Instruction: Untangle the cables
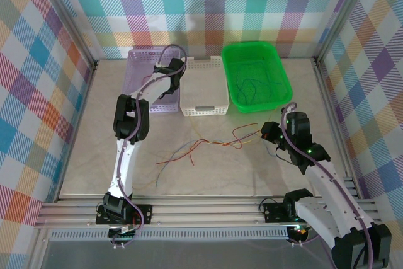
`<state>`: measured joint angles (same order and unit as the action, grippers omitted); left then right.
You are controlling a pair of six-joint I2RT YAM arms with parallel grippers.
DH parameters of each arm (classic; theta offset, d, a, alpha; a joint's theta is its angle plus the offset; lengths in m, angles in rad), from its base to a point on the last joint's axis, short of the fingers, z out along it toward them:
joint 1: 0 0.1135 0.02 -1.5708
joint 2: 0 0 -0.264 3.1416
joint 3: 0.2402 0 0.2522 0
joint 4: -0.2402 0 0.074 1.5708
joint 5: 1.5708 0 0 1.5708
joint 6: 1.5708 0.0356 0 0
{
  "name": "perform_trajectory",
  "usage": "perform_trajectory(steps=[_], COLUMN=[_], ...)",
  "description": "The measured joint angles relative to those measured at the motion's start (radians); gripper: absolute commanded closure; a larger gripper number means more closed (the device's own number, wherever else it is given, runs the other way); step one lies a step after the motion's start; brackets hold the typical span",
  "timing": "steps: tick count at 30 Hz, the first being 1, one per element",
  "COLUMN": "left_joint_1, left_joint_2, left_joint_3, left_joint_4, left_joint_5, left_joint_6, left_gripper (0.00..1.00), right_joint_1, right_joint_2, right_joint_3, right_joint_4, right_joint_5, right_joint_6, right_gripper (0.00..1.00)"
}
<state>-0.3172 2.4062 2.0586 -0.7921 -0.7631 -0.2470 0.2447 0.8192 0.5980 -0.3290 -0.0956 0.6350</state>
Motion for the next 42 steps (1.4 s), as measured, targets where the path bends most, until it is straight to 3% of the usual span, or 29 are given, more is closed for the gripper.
perform_trajectory(steps=[8, 18, 26, 34, 42], left_joint_1=[0.019, 0.019, -0.005, -0.194, -0.485], left_joint_2=[-0.010, -0.109, -0.424, -0.893, -1.031], left_joint_3=[0.033, 0.053, -0.011, -0.510, -0.885], left_joint_4=[-0.023, -0.079, -0.129, -0.030, 0.158], left_joint_5=[0.037, 0.103, 0.312, 0.611, 0.753], left_joint_6=[0.006, -0.001, -0.032, -0.127, -0.261], left_gripper=[0.46, 0.31, 0.28, 0.27, 0.23], right_joint_1=[0.013, 0.019, 0.021, 0.023, 0.024], right_joint_2=[0.000, -0.014, 0.037, 0.037, 0.034], right_joint_3=[0.000, 0.001, 0.042, 0.061, 0.064], right_joint_4=[0.000, -0.009, -0.011, -0.008, -0.004], right_joint_5=[-0.002, -0.004, -0.051, -0.092, -0.127], right_joint_6=[0.000, -0.001, -0.016, -0.035, -0.042], right_gripper=[1.00, 1.00, 1.00, 1.00, 1.00])
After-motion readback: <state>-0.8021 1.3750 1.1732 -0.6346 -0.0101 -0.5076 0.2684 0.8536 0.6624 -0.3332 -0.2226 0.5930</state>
